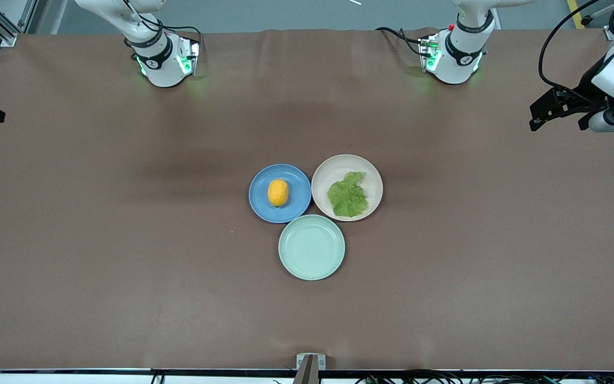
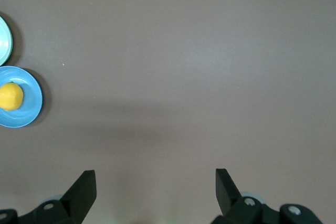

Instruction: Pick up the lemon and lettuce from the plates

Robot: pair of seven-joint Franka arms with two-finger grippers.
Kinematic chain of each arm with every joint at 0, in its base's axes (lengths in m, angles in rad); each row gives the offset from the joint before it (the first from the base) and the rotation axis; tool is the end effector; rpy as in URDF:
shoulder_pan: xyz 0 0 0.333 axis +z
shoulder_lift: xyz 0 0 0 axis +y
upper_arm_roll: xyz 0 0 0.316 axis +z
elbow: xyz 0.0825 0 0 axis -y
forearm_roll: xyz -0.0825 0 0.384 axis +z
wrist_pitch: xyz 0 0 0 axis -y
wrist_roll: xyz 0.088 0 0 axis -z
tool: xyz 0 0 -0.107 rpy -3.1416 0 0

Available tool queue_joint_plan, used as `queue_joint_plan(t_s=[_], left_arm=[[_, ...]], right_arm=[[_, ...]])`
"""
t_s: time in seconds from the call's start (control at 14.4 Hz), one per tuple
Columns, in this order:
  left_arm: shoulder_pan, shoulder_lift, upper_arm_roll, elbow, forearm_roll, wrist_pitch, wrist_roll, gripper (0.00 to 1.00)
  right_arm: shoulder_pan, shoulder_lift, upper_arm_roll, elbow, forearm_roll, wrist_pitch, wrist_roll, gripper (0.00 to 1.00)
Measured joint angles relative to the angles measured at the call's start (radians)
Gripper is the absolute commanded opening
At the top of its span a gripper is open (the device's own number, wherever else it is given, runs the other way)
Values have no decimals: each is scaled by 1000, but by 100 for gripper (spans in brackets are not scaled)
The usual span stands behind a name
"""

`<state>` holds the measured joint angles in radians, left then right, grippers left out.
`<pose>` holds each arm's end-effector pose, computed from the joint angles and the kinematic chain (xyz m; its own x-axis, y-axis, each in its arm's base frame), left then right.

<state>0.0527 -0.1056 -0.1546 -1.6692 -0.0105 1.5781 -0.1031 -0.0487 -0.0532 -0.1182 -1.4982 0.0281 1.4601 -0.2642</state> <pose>0.5188 -0.0586 0.6348 0.9999 0.0019 0.0138 0.0020 -1.0000 -0.0043 0.5188 -0.0862 0.6772 0.9947 0.1002 0.0232 0.1009 -0.9945 -0.0291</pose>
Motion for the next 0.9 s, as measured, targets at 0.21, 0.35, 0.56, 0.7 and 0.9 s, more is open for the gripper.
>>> queue_joint_plan(t_s=[0.21, 0.35, 0.56, 0.7, 0.9], left_arm=[[1, 0, 1, 1, 0, -6, 0, 100], [4, 2, 2, 3, 0, -7, 0, 100], [4, 26, 3, 22, 1, -7, 1, 100], [0, 60, -1, 24, 1, -7, -1, 100], [-2, 130, -45, 18, 1, 21, -96, 100]], right_arm=[[6, 0, 15, 17, 7, 0, 74, 100], [43, 0, 26, 27, 8, 0, 172, 100], [66, 0, 31, 29, 8, 1, 214, 100], [65, 0, 27, 29, 8, 1, 214, 100], [70, 3, 28, 29, 9, 1, 215, 100]])
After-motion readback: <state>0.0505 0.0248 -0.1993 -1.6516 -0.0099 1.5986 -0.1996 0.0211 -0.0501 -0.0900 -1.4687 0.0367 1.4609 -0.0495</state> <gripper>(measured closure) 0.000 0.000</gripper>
